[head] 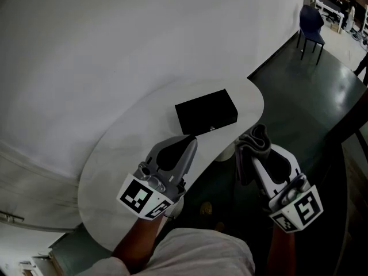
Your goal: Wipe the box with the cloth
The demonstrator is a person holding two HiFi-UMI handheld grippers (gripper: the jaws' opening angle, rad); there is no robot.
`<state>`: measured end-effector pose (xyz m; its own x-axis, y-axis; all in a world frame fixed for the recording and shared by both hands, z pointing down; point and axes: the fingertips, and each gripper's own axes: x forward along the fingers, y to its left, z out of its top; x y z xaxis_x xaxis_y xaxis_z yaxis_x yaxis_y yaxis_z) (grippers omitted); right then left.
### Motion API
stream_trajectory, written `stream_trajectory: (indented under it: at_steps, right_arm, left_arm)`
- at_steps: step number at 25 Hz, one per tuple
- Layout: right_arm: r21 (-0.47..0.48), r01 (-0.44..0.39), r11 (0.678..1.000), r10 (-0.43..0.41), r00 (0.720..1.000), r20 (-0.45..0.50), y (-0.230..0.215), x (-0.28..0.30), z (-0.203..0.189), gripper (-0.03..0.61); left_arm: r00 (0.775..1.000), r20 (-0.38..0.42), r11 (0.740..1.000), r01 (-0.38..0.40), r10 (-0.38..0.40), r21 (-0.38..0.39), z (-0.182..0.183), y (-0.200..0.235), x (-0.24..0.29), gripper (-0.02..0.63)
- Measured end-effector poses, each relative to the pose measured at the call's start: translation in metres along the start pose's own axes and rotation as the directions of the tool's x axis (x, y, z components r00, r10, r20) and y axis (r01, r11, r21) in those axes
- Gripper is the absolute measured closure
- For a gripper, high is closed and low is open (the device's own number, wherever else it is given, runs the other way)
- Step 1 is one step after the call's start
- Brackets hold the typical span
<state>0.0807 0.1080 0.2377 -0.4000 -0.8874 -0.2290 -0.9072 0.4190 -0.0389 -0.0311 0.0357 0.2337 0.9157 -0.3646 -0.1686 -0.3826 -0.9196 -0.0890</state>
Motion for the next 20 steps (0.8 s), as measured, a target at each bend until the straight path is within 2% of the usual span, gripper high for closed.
stream_trajectory:
  at_steps: [3,8,13,20]
  right_arm:
    - [0.001,-0.014,1.0,0.014,1.0,-0.003,-0.005,0.013,-0.007,0.479]
    - [0.005,-0.038,0.999,0.038,0.998,-0.04,-0.01,0.06,-0.017,0.479]
    - [-0.003,-0.038,0.999,0.038,0.996,-0.079,-0.02,0.119,-0.031,0.479]
    - [-0.007,-0.005,1.0,0.004,0.995,-0.096,-0.038,0.145,-0.053,0.479]
  left_arm:
    - [0.999,-0.015,0.999,-0.037,0.037,0.024,-0.009,0.018,0.002,0.598]
    - [0.993,-0.041,0.994,-0.106,0.107,0.014,-0.025,0.074,0.005,0.598]
    - [0.987,-0.057,0.988,-0.154,0.153,-0.007,-0.043,0.139,0.01,0.598]
    - [0.972,-0.112,0.975,-0.213,0.206,-0.061,-0.084,0.182,0.014,0.598]
